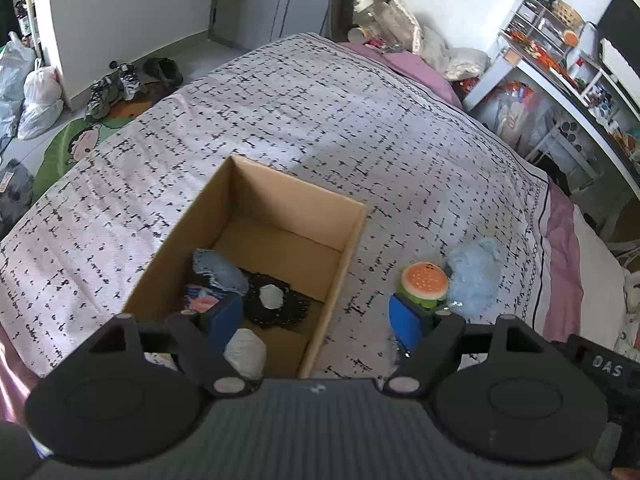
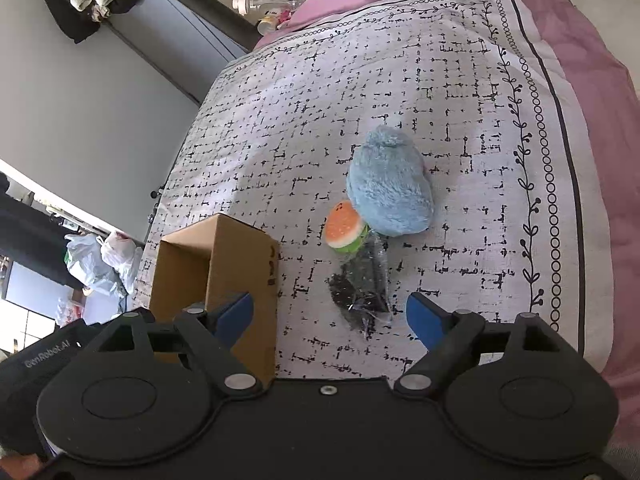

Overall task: Organize soft objects
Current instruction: 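Grasp the clear bag of black items with the right gripper, then lift the clear bag with the right gripper while the left grasps the burger toy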

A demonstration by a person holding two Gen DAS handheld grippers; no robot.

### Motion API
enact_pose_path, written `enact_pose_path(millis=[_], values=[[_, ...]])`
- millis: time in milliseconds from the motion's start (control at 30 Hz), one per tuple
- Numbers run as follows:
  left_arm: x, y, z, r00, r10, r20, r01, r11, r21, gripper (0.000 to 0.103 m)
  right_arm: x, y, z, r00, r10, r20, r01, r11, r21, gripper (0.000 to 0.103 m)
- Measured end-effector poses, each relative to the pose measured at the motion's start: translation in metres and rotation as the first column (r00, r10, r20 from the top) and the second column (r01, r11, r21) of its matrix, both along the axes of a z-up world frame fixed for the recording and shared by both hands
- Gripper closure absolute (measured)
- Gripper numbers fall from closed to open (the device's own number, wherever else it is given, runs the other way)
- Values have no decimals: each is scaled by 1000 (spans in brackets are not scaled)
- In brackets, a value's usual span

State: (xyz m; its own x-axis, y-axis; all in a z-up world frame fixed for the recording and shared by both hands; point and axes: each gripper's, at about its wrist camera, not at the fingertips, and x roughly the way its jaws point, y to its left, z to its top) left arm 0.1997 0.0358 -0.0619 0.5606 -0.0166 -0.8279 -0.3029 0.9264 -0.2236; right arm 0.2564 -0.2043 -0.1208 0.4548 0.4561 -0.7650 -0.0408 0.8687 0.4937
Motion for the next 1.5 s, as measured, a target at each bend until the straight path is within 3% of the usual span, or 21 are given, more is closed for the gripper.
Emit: enact_pose_path(millis=[667, 800, 867, 1200, 1300, 1333, 1400, 1500], values=[[28, -48, -14, 987, -155, -44, 158, 984, 84, 25, 18, 15, -38, 985, 172, 12, -171, 984, -53, 21], [35, -51, -18, 984, -173, -50, 177, 979, 97, 28, 27, 17, -50, 985, 171, -8, -171, 984, -53, 26], [40, -53, -20, 982, -180, -54, 185, 977, 106, 29, 32, 18, -57, 985, 171, -26, -172, 984, -54, 34], [68, -66, -40, 965, -237, -109, 249, 962, 113, 46, 50, 26, -80, 981, 175, -83, -180, 982, -51, 36], [75, -69, -44, 960, -253, -119, 267, 957, 114, 48, 55, 30, -86, 979, 181, -100, -188, 980, -68, 40], [78, -71, -46, 959, -256, -124, 270, 956, 115, 49, 56, 31, -88, 978, 182, -103, -190, 979, -72, 45], [82, -73, -49, 956, -264, -128, 278, 954, 112, 49, 58, 31, -91, 976, 186, -111, -194, 979, -65, 63], [88, -77, -54, 952, -274, -140, 289, 951, 108, 53, 59, 29, -93, 976, 190, -110, -195, 980, -39, 69]])
